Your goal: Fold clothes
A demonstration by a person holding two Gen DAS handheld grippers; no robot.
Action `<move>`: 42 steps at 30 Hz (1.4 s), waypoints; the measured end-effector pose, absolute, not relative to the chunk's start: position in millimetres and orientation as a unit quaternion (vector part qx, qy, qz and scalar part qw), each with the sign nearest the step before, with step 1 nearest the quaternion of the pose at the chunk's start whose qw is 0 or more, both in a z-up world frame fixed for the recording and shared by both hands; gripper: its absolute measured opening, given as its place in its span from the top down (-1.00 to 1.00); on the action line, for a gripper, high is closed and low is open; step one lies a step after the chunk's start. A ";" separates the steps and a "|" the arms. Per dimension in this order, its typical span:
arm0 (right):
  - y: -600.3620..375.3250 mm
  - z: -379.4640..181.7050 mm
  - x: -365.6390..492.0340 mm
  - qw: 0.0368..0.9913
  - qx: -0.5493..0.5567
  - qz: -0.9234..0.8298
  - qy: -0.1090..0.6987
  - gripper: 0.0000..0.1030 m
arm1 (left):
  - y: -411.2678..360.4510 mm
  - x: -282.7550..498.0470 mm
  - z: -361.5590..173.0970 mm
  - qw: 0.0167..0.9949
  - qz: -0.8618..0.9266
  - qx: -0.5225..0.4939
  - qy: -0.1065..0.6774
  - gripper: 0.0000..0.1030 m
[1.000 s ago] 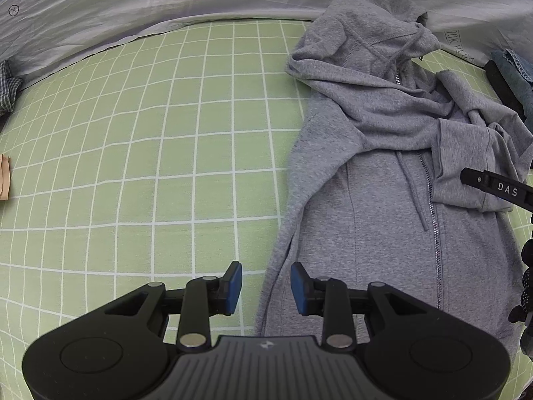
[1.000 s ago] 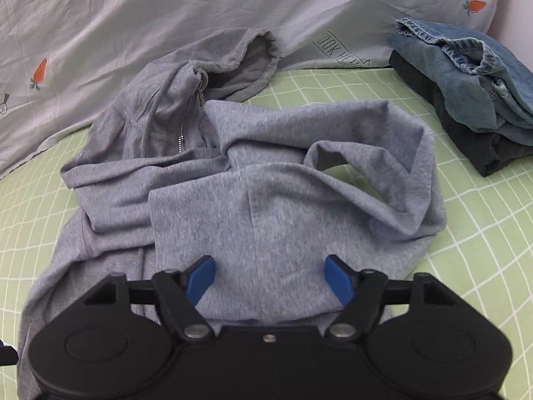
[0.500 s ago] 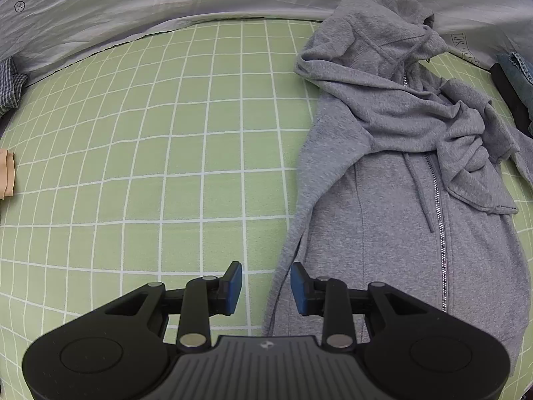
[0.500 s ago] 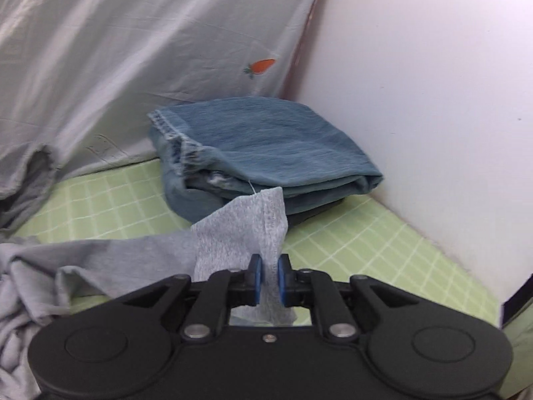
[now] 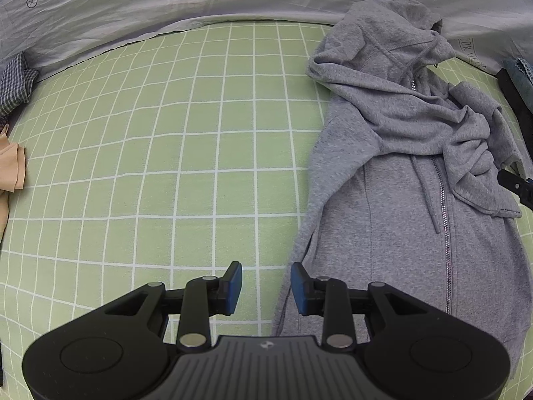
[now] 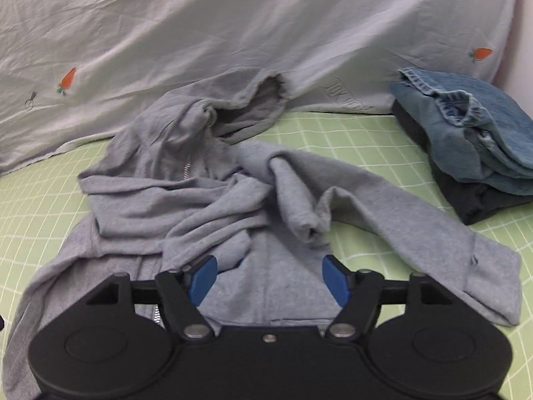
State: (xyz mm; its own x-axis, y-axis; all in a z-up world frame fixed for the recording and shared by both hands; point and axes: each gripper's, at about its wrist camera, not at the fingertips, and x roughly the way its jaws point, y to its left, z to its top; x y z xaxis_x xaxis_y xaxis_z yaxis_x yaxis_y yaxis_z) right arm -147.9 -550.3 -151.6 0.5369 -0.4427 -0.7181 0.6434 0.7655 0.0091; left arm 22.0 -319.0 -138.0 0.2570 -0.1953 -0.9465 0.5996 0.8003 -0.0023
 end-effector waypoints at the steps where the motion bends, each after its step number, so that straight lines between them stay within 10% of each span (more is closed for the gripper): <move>1: -543.6 -155.4 -140.7 0.868 0.125 -0.308 0.369 -0.61 | -315.7 20.9 -136.6 0.773 -0.256 0.181 0.552 0.33; 8: -534.7 -183.8 -114.9 0.850 0.148 -0.290 0.414 -0.39 | -280.5 13.7 -137.0 0.777 -0.231 0.157 0.564 0.32; 11: -532.4 -177.7 -117.7 0.838 0.181 -0.321 0.404 0.66 | -263.8 13.1 -139.8 0.776 -0.221 0.145 0.572 0.32; 19: -478.7 -137.1 -81.0 0.848 0.355 -0.192 0.345 0.85 | -225.9 31.1 -145.5 0.776 -0.203 0.121 0.585 0.32; 24: -398.1 -96.6 -14.9 0.869 0.384 -0.005 0.312 0.82 | -205.0 43.6 -143.4 0.784 -0.183 0.105 0.583 0.32; 28: -372.4 -88.4 7.6 0.873 0.370 0.022 0.317 0.16 | -188.2 53.6 -141.7 0.791 -0.167 0.092 0.582 0.32; 42: -512.0 -145.1 -116.4 0.798 0.321 -0.307 0.408 0.02 | -194.8 98.3 -145.2 0.817 -0.122 0.046 0.562 -0.07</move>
State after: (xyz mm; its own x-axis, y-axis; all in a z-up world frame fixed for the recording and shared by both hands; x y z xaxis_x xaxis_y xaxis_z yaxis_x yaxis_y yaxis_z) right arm -116.4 -512.0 -145.1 0.4795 -0.2279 -0.8474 0.7509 0.6063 0.2619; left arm 98.3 -194.8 -145.2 0.3386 -0.1475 -0.9293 0.2519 0.9658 -0.0615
